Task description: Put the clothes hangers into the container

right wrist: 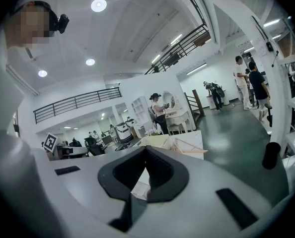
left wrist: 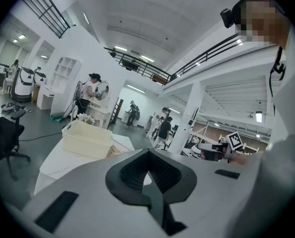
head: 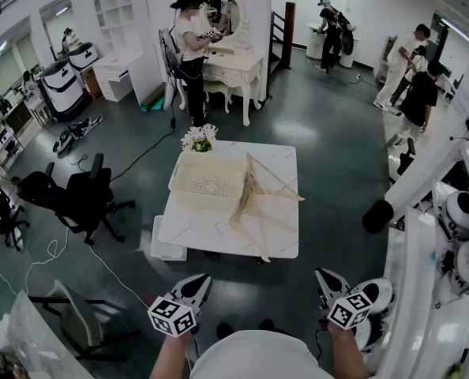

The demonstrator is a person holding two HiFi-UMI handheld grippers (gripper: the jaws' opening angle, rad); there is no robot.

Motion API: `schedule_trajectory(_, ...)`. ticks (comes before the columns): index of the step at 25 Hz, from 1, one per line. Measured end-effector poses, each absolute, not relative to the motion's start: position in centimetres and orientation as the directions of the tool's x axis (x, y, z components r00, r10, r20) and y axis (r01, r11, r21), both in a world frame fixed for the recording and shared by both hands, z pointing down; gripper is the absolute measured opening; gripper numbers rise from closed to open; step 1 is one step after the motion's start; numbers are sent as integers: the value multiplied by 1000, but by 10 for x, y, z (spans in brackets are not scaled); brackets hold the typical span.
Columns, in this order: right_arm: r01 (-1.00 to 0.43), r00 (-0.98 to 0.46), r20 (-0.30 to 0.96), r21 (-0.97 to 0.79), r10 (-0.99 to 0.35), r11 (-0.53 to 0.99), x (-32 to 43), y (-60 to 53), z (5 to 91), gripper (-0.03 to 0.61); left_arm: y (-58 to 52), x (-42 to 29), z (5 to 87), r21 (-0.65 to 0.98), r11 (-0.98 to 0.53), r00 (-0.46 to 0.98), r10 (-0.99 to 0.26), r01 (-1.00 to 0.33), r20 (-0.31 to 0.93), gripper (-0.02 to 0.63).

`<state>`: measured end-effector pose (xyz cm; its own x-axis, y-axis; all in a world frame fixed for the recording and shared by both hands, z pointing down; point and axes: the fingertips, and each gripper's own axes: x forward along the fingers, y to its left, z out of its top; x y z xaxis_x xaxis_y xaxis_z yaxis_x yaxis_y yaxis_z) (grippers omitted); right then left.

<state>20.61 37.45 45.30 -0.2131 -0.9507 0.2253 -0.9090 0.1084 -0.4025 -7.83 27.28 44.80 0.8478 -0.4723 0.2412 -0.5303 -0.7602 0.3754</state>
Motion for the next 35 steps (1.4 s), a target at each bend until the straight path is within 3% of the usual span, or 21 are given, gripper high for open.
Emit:
schedule_trajectory(20,-894,-289,243,-415,-926,170,211,378,461,17,287,-65,455,377,-735,826,-496,-564,269,8)
schedule_trajectory(35,-870,-398,245,-407,-884,279,243,392,473,18,313,-38,454,372,-687,779,-585,-624,224,8)
